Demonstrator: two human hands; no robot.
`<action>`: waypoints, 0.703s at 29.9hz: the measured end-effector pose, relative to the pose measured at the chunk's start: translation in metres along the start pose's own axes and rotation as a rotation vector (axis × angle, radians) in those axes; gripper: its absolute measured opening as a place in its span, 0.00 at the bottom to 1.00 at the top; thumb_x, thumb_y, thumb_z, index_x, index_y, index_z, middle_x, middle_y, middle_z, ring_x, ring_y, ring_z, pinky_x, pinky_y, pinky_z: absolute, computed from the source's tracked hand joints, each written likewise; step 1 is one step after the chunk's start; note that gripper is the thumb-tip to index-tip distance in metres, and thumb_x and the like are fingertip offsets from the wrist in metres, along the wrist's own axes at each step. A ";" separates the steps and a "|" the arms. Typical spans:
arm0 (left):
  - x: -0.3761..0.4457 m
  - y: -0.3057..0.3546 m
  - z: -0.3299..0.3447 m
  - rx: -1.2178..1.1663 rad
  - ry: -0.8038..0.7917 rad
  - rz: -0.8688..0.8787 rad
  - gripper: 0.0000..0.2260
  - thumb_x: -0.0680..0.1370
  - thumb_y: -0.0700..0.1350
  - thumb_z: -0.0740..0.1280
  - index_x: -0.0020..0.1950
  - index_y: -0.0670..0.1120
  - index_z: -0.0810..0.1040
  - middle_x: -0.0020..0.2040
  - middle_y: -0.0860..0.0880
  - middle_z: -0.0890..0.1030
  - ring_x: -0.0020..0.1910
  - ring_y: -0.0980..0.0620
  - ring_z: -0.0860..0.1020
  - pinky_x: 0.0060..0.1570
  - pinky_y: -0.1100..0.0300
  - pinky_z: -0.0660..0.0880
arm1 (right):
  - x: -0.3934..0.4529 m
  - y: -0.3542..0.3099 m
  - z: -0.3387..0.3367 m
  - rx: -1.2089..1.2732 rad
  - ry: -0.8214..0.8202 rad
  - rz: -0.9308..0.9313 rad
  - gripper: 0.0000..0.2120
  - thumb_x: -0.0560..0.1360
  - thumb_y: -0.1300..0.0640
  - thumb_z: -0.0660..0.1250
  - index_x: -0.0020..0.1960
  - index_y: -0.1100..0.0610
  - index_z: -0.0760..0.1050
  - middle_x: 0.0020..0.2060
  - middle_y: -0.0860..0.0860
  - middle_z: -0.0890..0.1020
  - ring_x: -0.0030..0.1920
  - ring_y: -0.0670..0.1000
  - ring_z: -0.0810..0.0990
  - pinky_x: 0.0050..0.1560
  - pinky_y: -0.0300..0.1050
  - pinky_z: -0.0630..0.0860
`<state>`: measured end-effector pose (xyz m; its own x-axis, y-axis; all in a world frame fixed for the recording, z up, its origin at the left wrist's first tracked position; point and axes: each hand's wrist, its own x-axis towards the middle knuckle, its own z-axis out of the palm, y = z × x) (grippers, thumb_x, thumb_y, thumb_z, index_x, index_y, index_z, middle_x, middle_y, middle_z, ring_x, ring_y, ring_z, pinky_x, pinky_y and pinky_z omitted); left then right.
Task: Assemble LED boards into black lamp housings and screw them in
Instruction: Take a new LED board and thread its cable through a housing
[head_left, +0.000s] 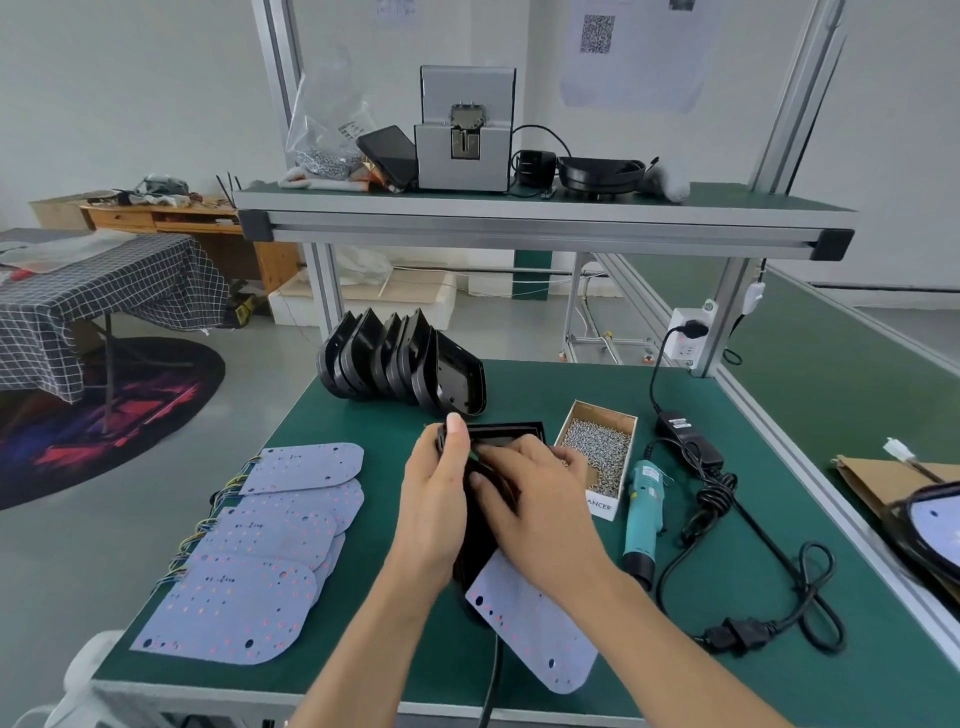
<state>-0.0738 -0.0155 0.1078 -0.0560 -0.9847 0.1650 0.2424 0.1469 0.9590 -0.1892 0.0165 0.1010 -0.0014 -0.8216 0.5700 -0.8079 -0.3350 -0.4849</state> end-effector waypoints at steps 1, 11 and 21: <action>0.001 0.003 -0.001 -0.031 0.022 -0.044 0.29 0.74 0.68 0.64 0.50 0.41 0.77 0.49 0.38 0.82 0.49 0.43 0.80 0.61 0.40 0.77 | -0.001 0.002 -0.003 0.034 0.011 0.004 0.13 0.80 0.48 0.66 0.63 0.45 0.80 0.47 0.36 0.77 0.54 0.38 0.75 0.68 0.52 0.61; 0.018 0.008 -0.019 -0.068 0.043 -0.259 0.29 0.75 0.67 0.68 0.53 0.39 0.79 0.53 0.37 0.83 0.54 0.37 0.83 0.67 0.31 0.72 | 0.001 0.028 -0.044 -0.137 -0.625 -0.314 0.15 0.79 0.45 0.70 0.65 0.39 0.75 0.50 0.37 0.66 0.55 0.38 0.64 0.65 0.47 0.60; 0.004 0.011 -0.019 -0.158 -0.158 -0.468 0.33 0.72 0.68 0.66 0.56 0.39 0.80 0.48 0.37 0.79 0.42 0.42 0.78 0.43 0.52 0.75 | 0.038 0.017 -0.068 0.266 -0.431 -0.022 0.09 0.78 0.48 0.75 0.54 0.42 0.76 0.50 0.42 0.78 0.47 0.44 0.78 0.45 0.36 0.74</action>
<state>-0.0527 -0.0191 0.1151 -0.3357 -0.9137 -0.2292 0.2989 -0.3340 0.8939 -0.2426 0.0109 0.1595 0.3027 -0.9100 0.2833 -0.6268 -0.4140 -0.6601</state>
